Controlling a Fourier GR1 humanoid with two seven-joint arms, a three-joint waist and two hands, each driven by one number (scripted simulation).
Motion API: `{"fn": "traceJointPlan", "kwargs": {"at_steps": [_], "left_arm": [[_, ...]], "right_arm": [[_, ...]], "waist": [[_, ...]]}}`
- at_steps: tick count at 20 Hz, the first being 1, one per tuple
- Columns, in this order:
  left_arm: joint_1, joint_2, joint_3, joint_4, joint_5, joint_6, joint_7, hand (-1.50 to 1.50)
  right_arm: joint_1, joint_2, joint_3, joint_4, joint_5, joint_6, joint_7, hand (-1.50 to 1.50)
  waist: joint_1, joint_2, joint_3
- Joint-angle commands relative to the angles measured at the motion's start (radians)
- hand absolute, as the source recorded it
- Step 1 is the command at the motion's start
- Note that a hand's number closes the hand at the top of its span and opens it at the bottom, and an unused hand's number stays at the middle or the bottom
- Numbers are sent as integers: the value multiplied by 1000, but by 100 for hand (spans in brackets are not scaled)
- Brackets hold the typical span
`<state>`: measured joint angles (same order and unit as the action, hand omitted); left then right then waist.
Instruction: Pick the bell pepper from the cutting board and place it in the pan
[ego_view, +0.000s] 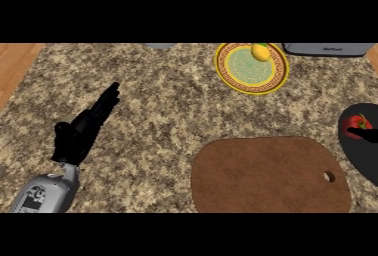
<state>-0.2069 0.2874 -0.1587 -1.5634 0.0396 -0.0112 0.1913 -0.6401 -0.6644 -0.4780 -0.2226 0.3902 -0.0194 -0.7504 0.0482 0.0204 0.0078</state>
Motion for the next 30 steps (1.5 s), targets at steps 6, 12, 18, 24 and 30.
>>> {"fn": "traceJointPlan", "kwargs": {"at_steps": [6, 12, 18, 24, 30], "left_arm": [[14, 5, 4, -19, -1, -14, 5, 0], [39, -8, 13, -16, -10, 6, 1, 0], [60, -1, 33, -38, 9, -4, -11, 0], [55, 11, 45, -14, 6, -17, -14, 0], [73, -2, 42, -38, 4, -3, 2, 0]], "right_arm": [[25, -135, -125, 92, -138, 384, -54, -150], [161, -194, -130, 69, -152, 554, -223, -150], [273, -186, -144, 30, -183, 594, -330, -150], [332, -173, -135, -5, -203, 620, -346, -150], [428, -127, -121, -63, -225, 628, -426, -150]], "waist": [[-10, 1, 1], [-28, -5, 1], [-36, -10, 3], [-39, -11, 3], [-56, -17, 3]]}}
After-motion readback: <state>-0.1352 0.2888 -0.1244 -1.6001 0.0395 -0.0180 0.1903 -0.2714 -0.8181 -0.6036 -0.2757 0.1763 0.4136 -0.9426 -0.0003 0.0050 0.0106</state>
